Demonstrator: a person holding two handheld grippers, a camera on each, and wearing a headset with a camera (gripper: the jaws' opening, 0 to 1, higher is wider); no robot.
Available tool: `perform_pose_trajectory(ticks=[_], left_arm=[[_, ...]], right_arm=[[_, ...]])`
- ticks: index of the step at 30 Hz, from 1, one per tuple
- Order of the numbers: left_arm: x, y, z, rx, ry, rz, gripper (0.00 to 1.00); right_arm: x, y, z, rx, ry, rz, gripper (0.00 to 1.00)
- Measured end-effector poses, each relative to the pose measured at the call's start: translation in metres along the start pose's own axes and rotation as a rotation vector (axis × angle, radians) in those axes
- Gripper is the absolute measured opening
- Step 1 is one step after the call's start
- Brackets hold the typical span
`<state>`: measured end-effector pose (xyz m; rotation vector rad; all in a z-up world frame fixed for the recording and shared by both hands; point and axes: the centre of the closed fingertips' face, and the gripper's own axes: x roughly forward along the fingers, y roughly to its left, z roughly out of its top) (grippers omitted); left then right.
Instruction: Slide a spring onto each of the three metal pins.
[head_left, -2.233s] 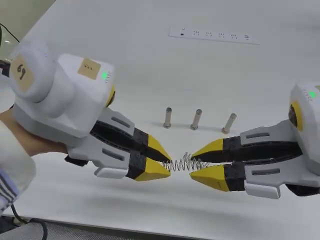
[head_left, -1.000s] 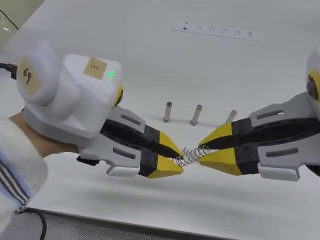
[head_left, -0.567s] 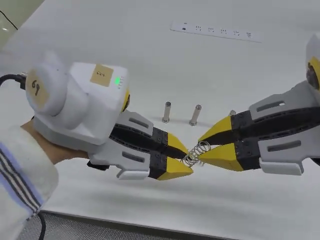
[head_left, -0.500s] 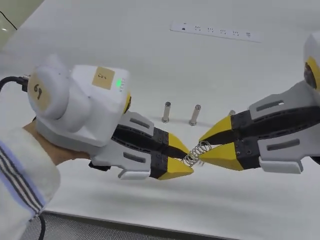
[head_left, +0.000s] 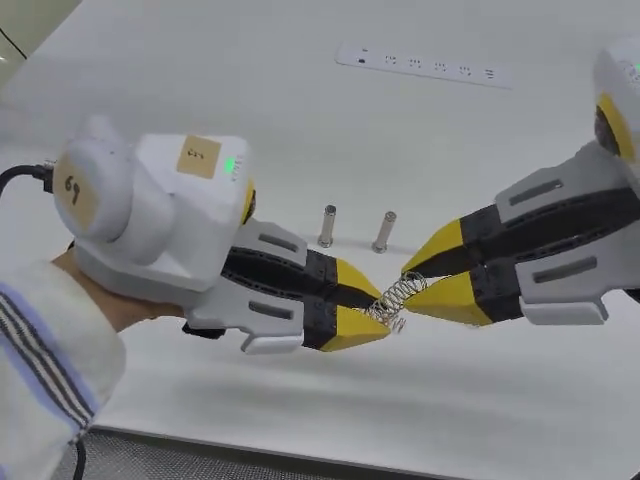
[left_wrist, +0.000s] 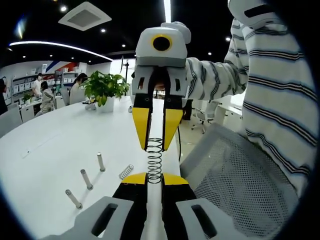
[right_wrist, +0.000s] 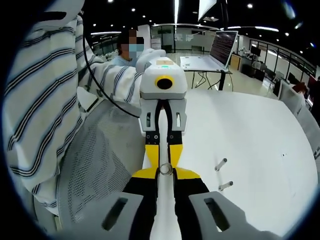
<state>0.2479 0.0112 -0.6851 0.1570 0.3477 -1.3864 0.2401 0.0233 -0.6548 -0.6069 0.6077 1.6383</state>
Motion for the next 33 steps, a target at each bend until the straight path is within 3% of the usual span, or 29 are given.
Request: perform_pose_trajectory(ticks=[5, 10, 18, 33], left_arm=[[-0.001, -0.003, -0.001, -0.017, -0.024, 0.003, 0.02], [0.000, -0.005, -0.005, -0.012, -0.017, 0.002, 0.02], [0.006, -0.006, -0.002, 0.031, -0.039, 0.005, 0.02], [0.008, -0.002, -0.002, -0.009, -0.052, 0.022, 0.02]], right_arm=[[0.001, 0.001, -0.002, -0.006, 0.030, 0.019, 0.17], [0.002, 0.002, -0.002, -0.039, 0.083, 0.034, 0.16], [0.006, 0.005, -0.005, -0.095, 0.178, 0.076, 0.17], [0.017, 0.003, -0.012, -0.163, 0.299, 0.104, 0.13]])
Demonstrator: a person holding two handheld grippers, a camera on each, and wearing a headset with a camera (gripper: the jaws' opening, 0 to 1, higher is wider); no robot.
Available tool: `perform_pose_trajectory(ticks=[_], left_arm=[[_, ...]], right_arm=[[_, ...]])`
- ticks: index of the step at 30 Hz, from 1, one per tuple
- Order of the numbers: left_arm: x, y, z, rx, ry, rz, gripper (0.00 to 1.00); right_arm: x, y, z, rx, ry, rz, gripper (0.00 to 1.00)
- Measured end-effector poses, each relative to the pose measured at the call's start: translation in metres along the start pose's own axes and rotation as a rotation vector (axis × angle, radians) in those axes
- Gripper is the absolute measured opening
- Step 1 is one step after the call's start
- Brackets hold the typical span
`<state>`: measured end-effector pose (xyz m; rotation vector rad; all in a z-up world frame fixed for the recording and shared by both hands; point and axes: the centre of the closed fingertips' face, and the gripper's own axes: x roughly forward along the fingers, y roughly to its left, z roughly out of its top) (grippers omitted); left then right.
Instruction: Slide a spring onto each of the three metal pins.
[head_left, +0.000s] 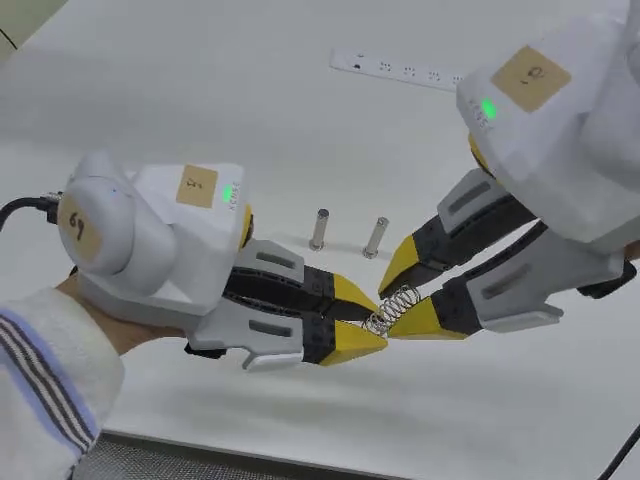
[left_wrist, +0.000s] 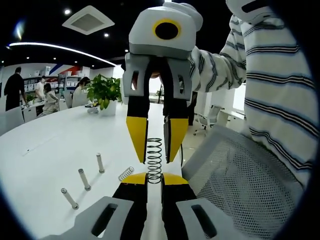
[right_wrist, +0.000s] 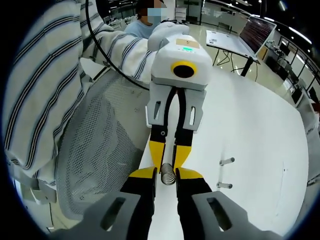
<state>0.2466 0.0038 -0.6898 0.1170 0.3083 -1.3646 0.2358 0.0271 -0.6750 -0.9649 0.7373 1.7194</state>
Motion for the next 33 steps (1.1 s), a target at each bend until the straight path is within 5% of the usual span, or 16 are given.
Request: perform_pose_trajectory(ticks=[33], left_arm=[[-0.005, 0.003, -0.006, -0.020, 0.009, 0.009, 0.03]], right_arm=[[0.012, -0.004, -0.005, -0.014, 0.066, 0.008, 0.08]])
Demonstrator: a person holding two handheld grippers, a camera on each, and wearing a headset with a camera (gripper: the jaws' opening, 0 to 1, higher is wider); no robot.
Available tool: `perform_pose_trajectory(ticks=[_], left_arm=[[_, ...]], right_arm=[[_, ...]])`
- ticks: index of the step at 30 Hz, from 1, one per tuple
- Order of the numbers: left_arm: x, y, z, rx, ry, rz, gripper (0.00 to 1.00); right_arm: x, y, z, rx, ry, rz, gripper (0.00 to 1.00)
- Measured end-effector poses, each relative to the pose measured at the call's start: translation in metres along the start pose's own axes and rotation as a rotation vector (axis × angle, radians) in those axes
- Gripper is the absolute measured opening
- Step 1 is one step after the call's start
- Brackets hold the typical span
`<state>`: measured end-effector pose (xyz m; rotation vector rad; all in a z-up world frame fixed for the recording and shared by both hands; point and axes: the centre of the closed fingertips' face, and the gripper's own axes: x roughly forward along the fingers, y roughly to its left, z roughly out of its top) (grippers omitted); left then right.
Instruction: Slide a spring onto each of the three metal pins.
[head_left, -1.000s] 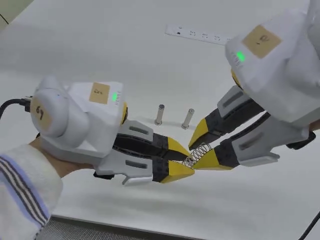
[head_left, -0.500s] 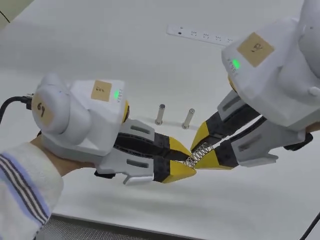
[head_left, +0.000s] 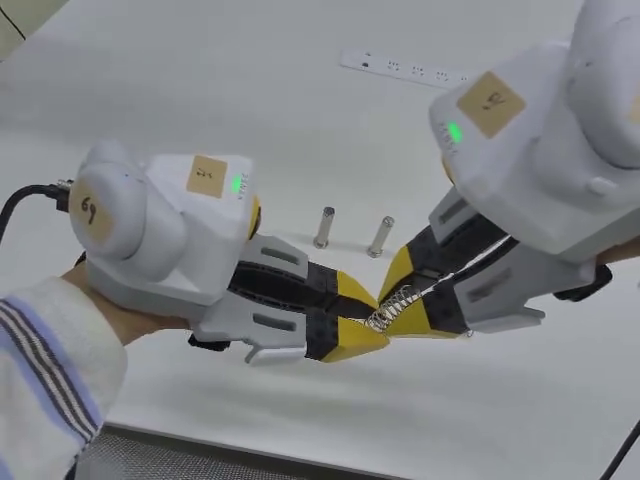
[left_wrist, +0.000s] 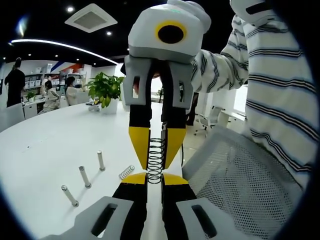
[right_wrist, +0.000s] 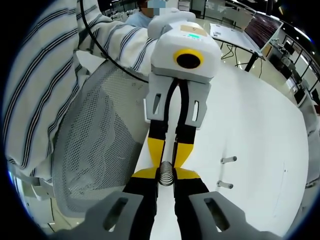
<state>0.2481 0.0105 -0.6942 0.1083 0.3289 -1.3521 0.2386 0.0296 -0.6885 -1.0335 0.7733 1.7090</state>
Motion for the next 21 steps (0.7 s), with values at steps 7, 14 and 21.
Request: perform_pose_trajectory(ticks=[7, 14, 21], left_arm=[[-0.005, 0.003, 0.001, -0.032, -0.004, 0.020, 0.03], [-0.008, 0.002, -0.001, -0.039, 0.009, 0.034, 0.03], [-0.016, 0.003, -0.003, -0.063, 0.025, 0.060, 0.03]], right_arm=[[-0.001, -0.003, 0.005, 0.029, -0.024, -0.009, 0.08], [0.002, -0.003, 0.009, 0.022, -0.026, 0.000, 0.08], [0.005, -0.006, 0.016, -0.003, -0.029, 0.008, 0.08]])
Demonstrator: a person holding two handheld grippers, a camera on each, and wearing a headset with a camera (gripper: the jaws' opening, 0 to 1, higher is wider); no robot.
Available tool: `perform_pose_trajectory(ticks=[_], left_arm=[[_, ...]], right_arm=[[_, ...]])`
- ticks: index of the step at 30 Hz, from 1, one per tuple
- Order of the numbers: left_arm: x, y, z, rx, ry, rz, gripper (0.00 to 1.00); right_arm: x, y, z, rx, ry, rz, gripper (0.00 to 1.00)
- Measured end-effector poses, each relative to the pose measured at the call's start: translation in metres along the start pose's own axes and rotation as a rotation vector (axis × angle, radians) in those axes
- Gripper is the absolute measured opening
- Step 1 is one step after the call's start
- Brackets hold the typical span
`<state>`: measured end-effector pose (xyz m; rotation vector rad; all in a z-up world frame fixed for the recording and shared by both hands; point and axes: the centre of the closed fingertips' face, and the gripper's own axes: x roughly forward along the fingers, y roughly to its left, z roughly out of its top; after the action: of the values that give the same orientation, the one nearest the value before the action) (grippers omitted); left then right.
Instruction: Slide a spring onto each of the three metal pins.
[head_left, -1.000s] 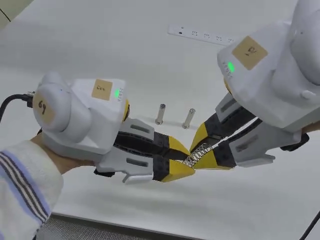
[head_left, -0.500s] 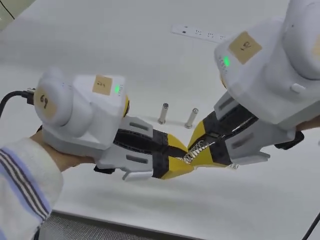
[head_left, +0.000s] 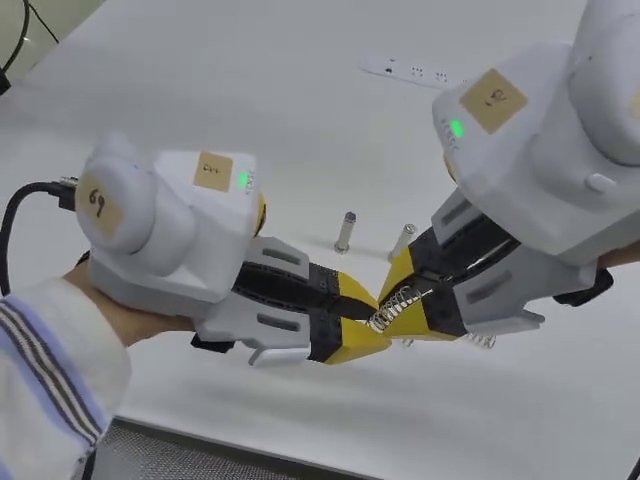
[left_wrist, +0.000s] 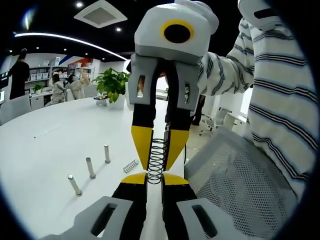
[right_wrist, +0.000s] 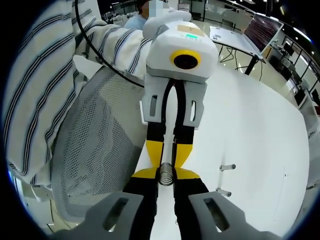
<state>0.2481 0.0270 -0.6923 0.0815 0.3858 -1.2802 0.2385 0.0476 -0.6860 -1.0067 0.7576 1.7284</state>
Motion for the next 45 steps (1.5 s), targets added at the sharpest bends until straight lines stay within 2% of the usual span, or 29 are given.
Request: perform_pose_trajectory(ticks=[9, 19, 24, 26, 38, 45], left_arm=[[-0.013, 0.005, 0.001, -0.026, -0.006, 0.032, 0.04], [-0.022, 0.009, 0.001, -0.042, -0.015, 0.056, 0.06], [-0.029, 0.012, -0.002, -0.050, -0.010, 0.074, 0.06], [-0.030, 0.013, -0.006, -0.051, 0.005, 0.075, 0.06], [-0.043, 0.024, -0.014, -0.087, 0.018, 0.128, 0.20], [-0.051, 0.032, -0.025, -0.112, 0.029, 0.161, 0.30]], right_arm=[[0.001, -0.004, 0.012, -0.025, -0.012, 0.003, 0.08], [0.002, -0.007, 0.016, -0.041, -0.011, -0.003, 0.08], [0.000, -0.010, 0.018, -0.040, -0.014, -0.010, 0.08], [-0.001, -0.010, 0.019, -0.040, -0.016, -0.014, 0.08], [-0.008, -0.018, 0.014, -0.029, -0.003, -0.035, 0.08], [-0.011, -0.023, 0.013, -0.017, -0.001, -0.049, 0.08]])
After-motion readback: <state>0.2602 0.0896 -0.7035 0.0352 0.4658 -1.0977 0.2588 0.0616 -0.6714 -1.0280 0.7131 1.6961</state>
